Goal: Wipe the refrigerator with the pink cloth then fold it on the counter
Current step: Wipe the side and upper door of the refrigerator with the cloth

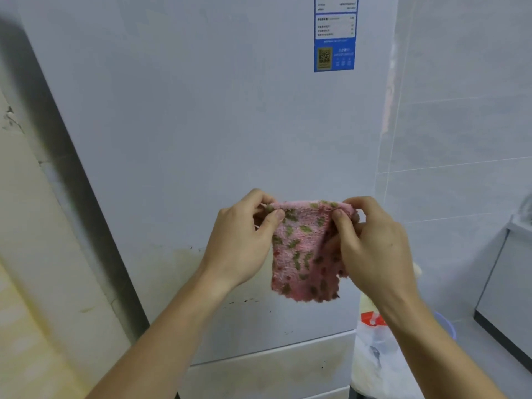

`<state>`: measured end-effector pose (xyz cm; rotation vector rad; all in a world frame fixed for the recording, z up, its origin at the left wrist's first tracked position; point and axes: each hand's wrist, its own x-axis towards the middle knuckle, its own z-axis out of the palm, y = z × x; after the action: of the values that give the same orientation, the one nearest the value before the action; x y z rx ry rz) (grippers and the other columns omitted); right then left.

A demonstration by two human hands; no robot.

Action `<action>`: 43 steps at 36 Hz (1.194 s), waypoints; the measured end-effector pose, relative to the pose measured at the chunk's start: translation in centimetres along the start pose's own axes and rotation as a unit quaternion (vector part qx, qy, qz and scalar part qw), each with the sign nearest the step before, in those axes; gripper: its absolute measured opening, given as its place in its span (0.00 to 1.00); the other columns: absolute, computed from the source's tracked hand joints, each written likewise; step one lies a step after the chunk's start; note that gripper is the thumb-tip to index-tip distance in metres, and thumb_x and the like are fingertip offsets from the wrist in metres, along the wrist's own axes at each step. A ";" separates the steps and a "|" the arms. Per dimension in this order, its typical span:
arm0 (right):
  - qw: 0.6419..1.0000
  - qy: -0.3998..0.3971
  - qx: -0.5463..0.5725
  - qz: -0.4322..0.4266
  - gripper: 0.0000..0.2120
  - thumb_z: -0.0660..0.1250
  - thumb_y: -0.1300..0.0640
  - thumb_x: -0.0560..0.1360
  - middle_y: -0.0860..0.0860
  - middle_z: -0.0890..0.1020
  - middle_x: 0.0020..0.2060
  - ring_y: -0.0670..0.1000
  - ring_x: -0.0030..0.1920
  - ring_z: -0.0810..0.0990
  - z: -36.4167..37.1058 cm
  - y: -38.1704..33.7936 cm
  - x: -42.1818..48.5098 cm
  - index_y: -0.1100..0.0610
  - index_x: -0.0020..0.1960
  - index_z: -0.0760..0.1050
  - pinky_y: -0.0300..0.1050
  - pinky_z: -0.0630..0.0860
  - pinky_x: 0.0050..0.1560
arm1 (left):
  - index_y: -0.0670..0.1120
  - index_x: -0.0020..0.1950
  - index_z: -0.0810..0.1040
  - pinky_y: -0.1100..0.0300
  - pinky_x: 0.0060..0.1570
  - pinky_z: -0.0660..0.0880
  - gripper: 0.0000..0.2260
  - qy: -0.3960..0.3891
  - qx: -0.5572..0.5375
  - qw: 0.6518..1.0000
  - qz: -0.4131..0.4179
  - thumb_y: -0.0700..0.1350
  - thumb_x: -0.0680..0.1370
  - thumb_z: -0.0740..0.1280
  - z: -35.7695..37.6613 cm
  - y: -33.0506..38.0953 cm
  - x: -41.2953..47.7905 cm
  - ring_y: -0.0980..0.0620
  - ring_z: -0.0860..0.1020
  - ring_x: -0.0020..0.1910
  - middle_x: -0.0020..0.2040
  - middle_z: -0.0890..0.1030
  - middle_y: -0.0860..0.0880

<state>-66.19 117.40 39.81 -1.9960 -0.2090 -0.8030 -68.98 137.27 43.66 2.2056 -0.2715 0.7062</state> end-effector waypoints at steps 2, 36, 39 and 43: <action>0.998 0.017 0.053 0.018 0.01 0.63 0.50 0.84 0.46 0.85 0.32 0.56 0.37 0.84 0.6 0.4 -0.4 0.44 0.54 0.71 0.60 0.81 0.43 | 0.53 0.51 0.82 0.72 0.46 0.75 0.02 0.025 -0.022 0.999 0.018 0.46 0.82 0.73 0.7 0.3 0.5 0.64 0.81 0.46 0.42 0.84 0.60; 0.994 0.030 0.055 0.091 0.42 0.83 0.53 0.68 0.52 0.83 0.38 0.59 0.37 0.83 -0.6 -1.6 11.7 0.49 0.66 0.54 0.55 0.80 0.39 | 0.37 0.52 0.82 0.65 0.42 0.71 0.07 0.360 0.136 0.895 0.225 0.28 0.79 0.66 -5.0 -6.0 8.6 0.56 0.71 0.43 0.51 0.79 0.42; 0.985 0.001 0.129 0.114 0.36 0.78 0.58 0.73 0.55 0.86 0.43 0.58 0.37 0.84 -1.0 -1.7 12.0 0.49 0.64 0.53 0.48 0.77 0.34 | 0.36 0.52 0.82 0.65 0.43 0.71 0.08 0.353 0.138 0.896 0.231 0.28 0.78 0.66 -5.0 -6.3 8.6 0.56 0.72 0.43 0.51 0.78 0.41; 0.973 0.021 0.188 0.129 0.24 0.71 0.54 0.78 0.54 0.87 0.40 0.52 0.34 0.82 -0.8 -1.2 11.3 0.51 0.59 0.55 0.53 0.79 0.41 | 0.36 0.52 0.82 0.63 0.45 0.74 0.09 0.356 0.133 0.895 0.231 0.27 0.77 0.65 -4.6 -6.6 8.6 0.52 0.75 0.46 0.52 0.78 0.40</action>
<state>-58.39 115.47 47.94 -1.6069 -0.0673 -0.5869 -61.09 145.39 46.93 1.9649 -0.3316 1.8465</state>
